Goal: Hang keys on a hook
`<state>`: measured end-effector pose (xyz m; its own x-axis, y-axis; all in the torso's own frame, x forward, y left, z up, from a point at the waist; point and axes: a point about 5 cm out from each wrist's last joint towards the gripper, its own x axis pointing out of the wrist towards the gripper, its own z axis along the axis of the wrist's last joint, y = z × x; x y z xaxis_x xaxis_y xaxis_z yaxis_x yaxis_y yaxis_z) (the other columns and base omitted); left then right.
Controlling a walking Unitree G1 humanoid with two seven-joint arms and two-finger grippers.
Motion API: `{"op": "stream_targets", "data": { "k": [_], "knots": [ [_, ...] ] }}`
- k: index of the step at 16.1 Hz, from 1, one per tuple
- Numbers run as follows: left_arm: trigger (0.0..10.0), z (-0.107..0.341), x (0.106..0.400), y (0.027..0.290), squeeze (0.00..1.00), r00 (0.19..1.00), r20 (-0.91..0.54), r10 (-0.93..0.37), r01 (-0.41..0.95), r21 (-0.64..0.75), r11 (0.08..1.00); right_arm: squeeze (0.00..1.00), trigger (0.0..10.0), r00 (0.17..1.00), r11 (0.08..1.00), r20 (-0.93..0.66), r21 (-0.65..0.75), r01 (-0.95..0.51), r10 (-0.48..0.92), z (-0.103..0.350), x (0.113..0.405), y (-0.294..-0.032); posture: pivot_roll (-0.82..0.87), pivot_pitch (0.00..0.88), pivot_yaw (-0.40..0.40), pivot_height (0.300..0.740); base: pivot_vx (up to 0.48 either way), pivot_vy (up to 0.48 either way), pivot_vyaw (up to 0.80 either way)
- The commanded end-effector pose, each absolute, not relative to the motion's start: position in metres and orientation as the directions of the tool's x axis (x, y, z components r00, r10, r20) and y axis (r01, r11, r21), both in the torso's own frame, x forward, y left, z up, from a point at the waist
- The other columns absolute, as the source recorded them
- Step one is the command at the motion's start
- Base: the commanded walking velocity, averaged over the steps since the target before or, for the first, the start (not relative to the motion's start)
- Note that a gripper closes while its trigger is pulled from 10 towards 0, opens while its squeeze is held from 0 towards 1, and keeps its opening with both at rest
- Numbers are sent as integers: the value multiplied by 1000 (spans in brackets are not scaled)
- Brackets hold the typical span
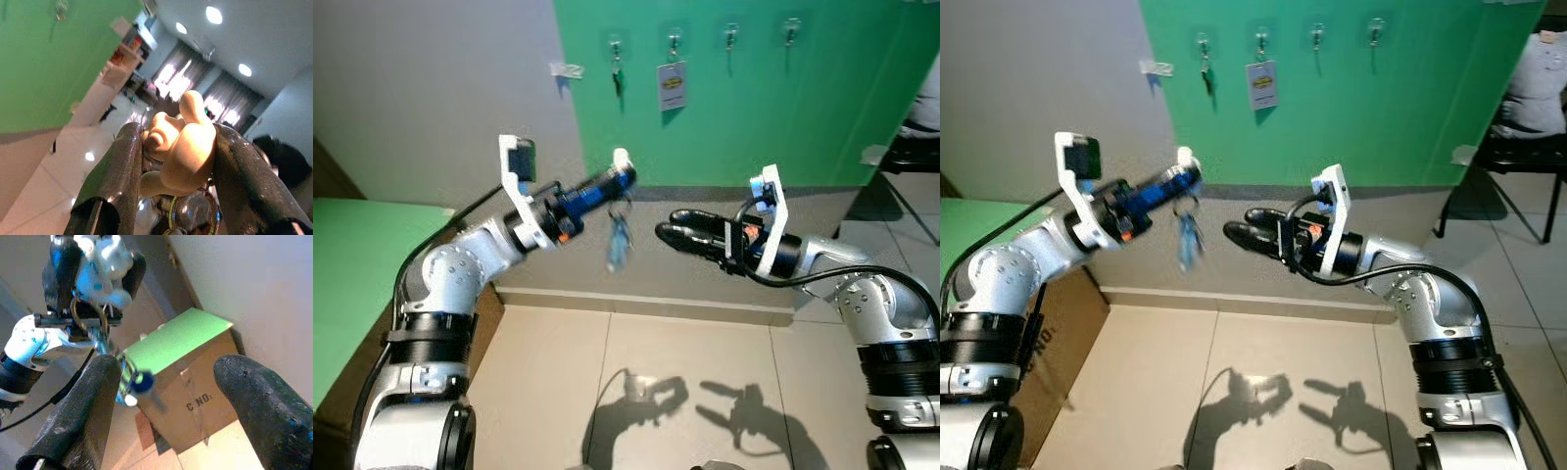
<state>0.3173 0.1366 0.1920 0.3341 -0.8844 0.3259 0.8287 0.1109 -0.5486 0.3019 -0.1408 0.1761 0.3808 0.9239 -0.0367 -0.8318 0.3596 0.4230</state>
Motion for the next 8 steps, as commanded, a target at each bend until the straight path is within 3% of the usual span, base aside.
{"op": "stream_targets", "data": {
  "k": [1, 8],
  "knots": [
    [0, 193, 316, 138, 0, 321, 301, -898, 844, -522, 126, 0, 10000, 342, 330, -38, 389, -860, 939, 184, 302, -135, -226, 0, 119, 740, 0, 0, 0],
    [0, 186, 312, 130, 0, 269, 266, -925, 853, -513, 101, 0, 10000, 269, 266, -47, 385, -884, 962, 187, 300, -132, -224, 0, 116, 740, 0, 0, 0]
  ]
}}
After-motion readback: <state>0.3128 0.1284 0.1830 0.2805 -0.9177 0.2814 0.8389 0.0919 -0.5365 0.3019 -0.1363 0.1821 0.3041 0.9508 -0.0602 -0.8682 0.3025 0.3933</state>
